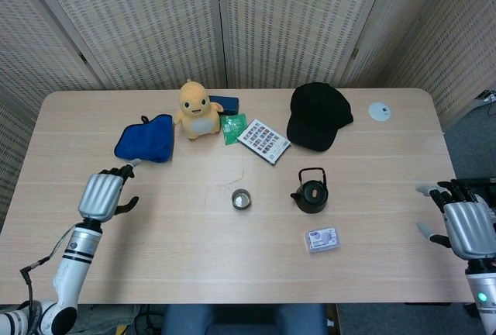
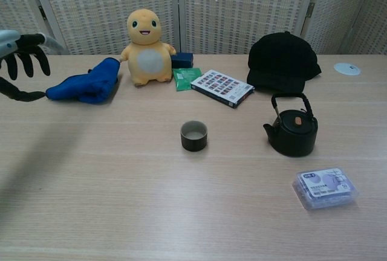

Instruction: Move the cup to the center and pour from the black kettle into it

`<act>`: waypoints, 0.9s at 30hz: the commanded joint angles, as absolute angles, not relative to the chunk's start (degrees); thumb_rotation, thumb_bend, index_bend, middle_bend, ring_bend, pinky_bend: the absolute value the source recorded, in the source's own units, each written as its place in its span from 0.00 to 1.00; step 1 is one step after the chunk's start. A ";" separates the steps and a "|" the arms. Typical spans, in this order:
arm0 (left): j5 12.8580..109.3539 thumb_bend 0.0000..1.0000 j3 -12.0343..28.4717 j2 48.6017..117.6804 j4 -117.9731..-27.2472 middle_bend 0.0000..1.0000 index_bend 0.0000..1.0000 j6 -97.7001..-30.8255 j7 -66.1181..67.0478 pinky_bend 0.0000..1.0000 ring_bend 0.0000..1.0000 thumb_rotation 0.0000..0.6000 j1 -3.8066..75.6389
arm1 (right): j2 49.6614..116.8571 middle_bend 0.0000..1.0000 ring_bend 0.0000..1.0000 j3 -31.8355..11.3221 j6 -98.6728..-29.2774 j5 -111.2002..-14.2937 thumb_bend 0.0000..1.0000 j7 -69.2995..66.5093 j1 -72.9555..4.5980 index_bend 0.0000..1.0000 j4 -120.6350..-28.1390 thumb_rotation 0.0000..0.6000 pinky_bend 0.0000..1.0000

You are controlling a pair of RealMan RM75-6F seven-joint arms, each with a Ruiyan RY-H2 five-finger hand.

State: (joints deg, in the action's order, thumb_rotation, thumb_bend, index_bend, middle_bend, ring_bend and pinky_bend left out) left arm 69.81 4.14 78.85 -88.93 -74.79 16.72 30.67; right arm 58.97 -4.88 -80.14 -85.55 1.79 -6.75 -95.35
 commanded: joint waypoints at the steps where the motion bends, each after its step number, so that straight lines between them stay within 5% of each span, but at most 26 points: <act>1: 71.57 0.26 2.85 78.11 -89.18 0.36 0.18 -77.11 14.61 0.40 0.39 1.00 28.00 | 59.11 0.36 0.20 -5.18 -78.58 -85.78 0.16 1.94 -8.19 0.31 -95.51 1.00 0.16; 14: 76.51 0.26 1.12 76.74 -90.08 0.31 0.18 -80.55 13.10 0.32 0.34 1.00 22.97 | 61.65 0.33 0.20 -6.85 -63.29 -84.12 0.12 1.78 -19.26 0.32 -94.03 1.00 0.19; 27: 77.42 0.26 1.73 76.18 -90.30 0.31 0.19 -79.69 12.49 0.31 0.34 1.00 20.79 | 68.55 0.23 0.08 -10.75 -44.95 -76.60 0.08 0.26 -33.78 0.16 -89.46 1.00 0.08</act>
State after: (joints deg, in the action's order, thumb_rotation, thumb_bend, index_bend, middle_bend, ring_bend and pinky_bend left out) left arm 77.36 1.67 76.16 -90.33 -79.71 12.51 20.85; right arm 66.88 -9.74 -47.44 -78.63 0.72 -31.75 -90.85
